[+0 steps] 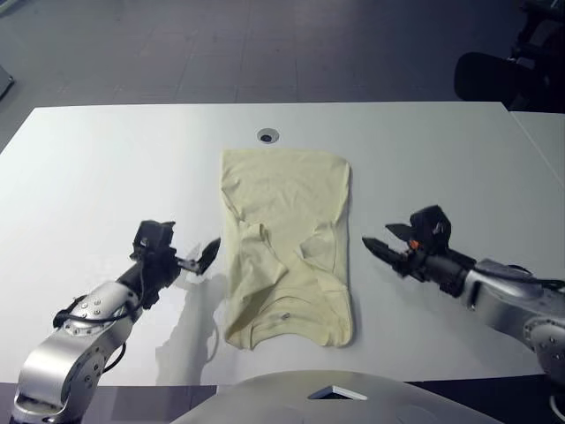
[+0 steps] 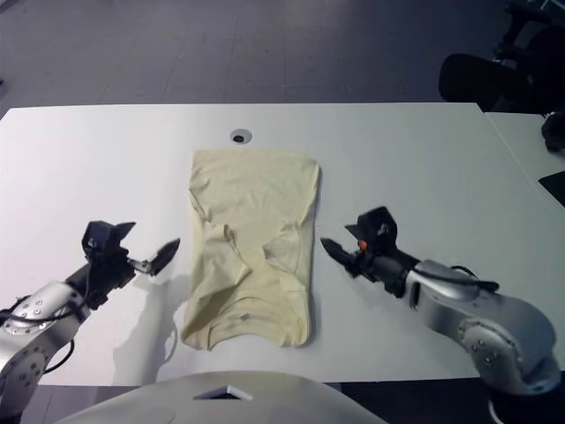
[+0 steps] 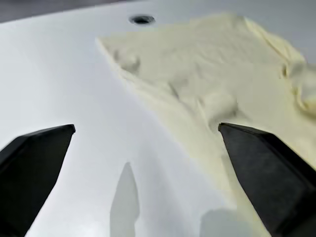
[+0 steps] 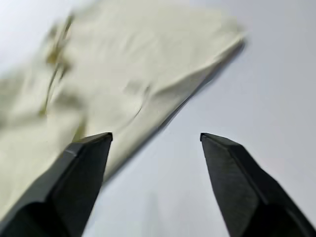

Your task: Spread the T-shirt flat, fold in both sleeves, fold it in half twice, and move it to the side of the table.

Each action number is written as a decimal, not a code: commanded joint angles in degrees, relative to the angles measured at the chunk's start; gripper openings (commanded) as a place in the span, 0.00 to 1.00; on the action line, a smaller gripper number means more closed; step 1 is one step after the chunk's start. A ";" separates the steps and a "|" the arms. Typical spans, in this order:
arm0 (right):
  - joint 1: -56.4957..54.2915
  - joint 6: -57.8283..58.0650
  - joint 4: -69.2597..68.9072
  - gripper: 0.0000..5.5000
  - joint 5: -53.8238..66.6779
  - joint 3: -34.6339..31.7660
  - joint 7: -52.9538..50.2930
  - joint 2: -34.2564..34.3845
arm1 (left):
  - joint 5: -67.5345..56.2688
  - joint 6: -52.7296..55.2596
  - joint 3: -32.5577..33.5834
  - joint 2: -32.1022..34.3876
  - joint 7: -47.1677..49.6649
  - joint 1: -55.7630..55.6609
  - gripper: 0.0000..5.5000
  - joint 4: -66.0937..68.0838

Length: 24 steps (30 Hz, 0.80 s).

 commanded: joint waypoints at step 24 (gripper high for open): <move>8.99 -24.98 4.73 0.98 -42.72 14.19 12.45 2.25 | 9.53 -3.35 -1.83 -6.32 -7.62 3.82 0.98 -0.96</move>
